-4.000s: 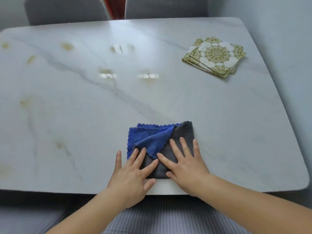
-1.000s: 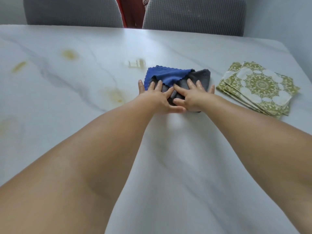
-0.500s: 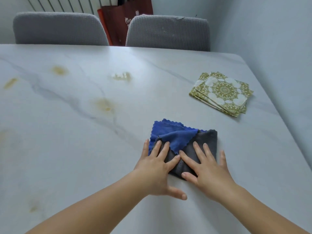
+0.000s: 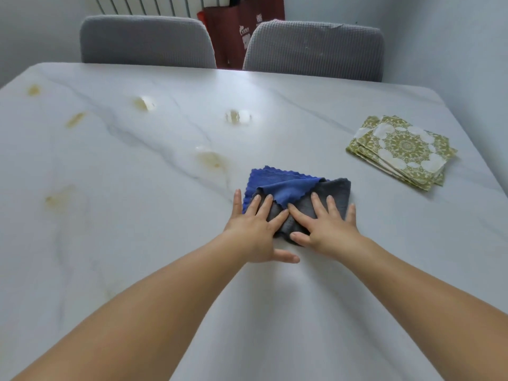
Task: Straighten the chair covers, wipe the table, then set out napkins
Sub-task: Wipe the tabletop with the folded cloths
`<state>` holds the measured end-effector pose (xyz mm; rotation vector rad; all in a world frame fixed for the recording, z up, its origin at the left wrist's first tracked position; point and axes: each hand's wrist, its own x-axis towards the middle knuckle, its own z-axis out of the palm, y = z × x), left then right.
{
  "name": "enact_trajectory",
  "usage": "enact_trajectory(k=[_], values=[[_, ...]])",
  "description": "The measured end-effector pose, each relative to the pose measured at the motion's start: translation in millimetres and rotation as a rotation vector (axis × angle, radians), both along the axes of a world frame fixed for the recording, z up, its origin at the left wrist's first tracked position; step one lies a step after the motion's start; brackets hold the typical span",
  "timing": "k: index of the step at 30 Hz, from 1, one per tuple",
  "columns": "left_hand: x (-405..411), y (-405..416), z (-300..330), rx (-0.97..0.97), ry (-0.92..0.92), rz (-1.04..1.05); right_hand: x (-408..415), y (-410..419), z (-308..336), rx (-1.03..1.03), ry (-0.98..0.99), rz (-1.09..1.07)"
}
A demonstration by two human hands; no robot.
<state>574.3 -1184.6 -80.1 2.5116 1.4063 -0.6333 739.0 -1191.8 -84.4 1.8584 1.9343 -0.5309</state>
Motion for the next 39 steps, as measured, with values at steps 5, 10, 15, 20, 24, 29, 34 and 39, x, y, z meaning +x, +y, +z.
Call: enact_trajectory(k=[5, 10, 15, 20, 24, 29, 34, 39], values=[[-60, 16, -6, -0.002, 0.012, 0.093, -64, 21, -2, 0.001, 0.042, 0.023], [-119, 13, -12, 0.005, -0.025, 0.117, -121, 16, -3, -0.006, 0.060, 0.002], [-195, -15, -13, -0.016, -0.024, 0.114, -192, -13, -6, 0.005, 0.082, 0.023], [-275, -61, -8, -0.061, 0.019, 0.141, -267, -48, -9, -0.005, 0.083, 0.123], [-316, -109, -2, -0.124, 0.029, 0.173, -301, -83, -5, -0.023, 0.083, 0.232], [-329, -170, 2, -0.163, -0.002, 0.120, -305, -147, 0, -0.020, 0.110, 0.313], [-315, -200, 4, -0.185, 0.017, -0.005, -283, -195, -2, -0.006, 0.095, 0.321], [-304, -181, 8, -0.173, 0.040, -0.086, -273, -186, -2, -0.009, 0.088, 0.304]])
